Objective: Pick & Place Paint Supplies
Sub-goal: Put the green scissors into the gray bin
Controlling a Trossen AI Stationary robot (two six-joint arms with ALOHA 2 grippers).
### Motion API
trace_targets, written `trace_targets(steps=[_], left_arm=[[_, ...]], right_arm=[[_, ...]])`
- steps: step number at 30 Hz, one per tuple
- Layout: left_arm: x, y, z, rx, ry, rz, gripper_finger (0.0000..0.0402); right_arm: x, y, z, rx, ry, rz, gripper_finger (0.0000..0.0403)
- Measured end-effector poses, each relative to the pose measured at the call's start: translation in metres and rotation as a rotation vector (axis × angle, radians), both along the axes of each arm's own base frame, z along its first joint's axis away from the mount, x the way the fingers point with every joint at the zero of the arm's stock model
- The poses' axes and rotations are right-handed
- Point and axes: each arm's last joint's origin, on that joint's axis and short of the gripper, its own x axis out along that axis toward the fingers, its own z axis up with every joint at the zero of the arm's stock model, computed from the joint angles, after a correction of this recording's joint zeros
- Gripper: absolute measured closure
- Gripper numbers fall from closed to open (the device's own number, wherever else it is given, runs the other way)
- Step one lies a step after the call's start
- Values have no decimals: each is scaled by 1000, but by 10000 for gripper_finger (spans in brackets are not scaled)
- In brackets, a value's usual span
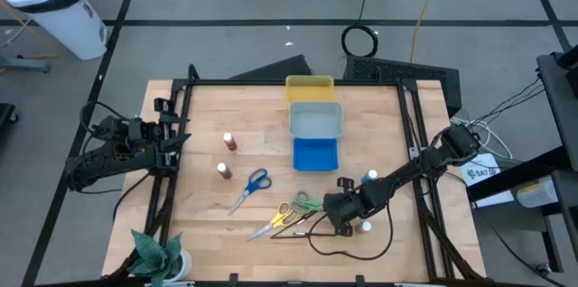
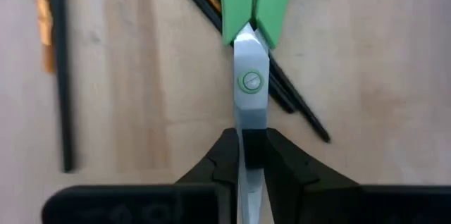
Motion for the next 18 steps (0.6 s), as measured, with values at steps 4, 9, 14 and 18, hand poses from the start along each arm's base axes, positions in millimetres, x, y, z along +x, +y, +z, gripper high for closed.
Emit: trace_targets(steps=[4, 9, 14, 18], left_arm=[[0, 0, 0, 0, 0, 1, 220], [0, 0, 0, 0, 0, 0, 220], [0, 0, 0, 0, 0, 0, 220], [0, 0, 0, 0, 0, 0, 220]], right_arm=[[-2, -2, 16, 4, -56, -2, 372], [-8, -5, 41, 10, -136, 20, 372], [-13, -15, 71, -4, -244, 61, 372], [-15, -37, 93, -35, -311, 75, 372]])
